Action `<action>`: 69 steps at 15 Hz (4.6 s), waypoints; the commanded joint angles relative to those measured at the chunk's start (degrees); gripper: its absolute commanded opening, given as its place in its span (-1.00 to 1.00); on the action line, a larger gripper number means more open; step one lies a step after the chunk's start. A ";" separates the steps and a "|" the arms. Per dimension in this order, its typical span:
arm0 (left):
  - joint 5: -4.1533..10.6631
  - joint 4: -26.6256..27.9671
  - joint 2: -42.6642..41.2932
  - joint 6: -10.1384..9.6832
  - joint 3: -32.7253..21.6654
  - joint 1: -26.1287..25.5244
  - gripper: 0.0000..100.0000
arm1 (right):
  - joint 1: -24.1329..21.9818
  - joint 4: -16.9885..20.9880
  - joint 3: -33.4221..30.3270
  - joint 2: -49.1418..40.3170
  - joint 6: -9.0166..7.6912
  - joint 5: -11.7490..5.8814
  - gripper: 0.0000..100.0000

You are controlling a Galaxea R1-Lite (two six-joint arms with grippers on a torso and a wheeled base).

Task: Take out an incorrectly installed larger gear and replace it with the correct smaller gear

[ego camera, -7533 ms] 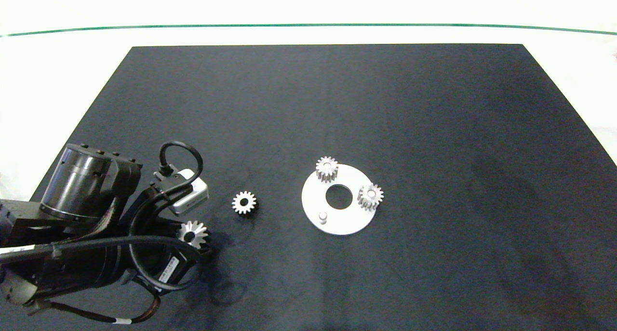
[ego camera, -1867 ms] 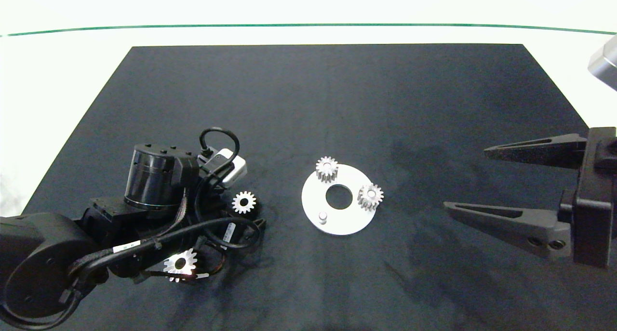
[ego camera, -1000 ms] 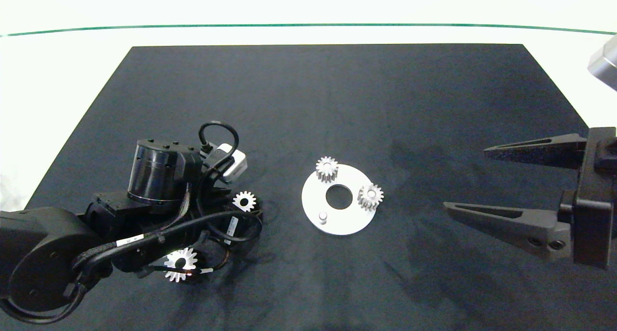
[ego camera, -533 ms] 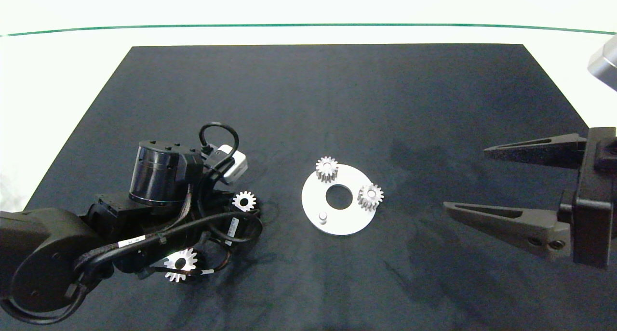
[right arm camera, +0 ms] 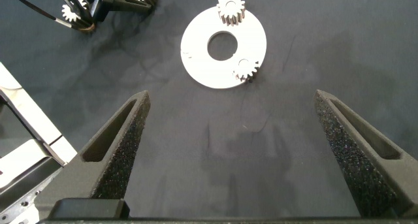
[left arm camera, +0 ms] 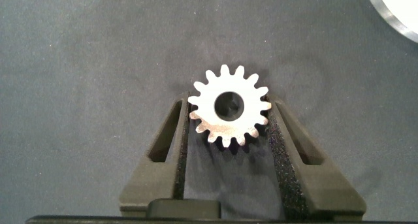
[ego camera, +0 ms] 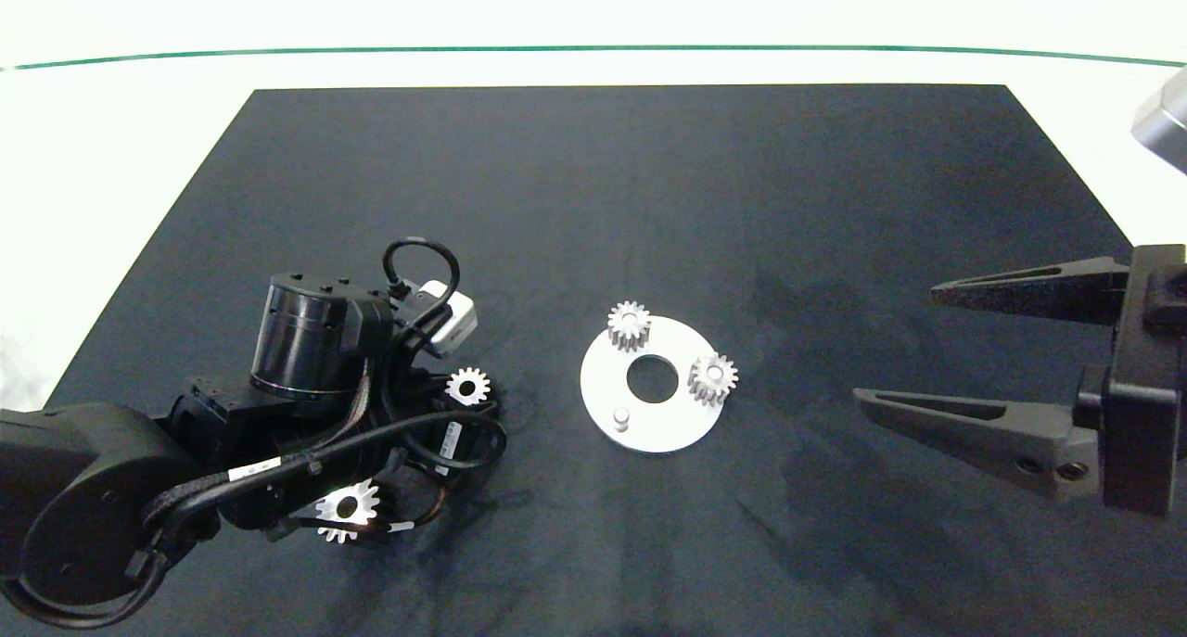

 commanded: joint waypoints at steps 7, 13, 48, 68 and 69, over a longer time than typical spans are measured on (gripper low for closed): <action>0.07 -0.22 -0.10 -0.03 0.81 -0.09 -0.57 | 0.03 0.08 0.26 -0.27 -0.05 0.07 1.00; 0.07 1.19 -3.97 0.05 1.16 -3.17 -0.62 | 0.03 0.08 0.35 -0.54 -0.05 -0.02 1.00; 13.43 6.28 10.00 0.49 -15.89 -23.03 -0.62 | -6.57 3.24 5.89 -16.62 5.22 -6.26 1.00; 13.43 6.20 7.89 1.20 -13.34 -21.36 -0.62 | -5.77 5.35 5.45 -16.53 5.48 -6.17 1.00; 13.43 6.20 8.07 1.28 -13.78 -21.36 -0.62 | -5.77 5.35 5.45 -16.53 5.48 -6.17 1.00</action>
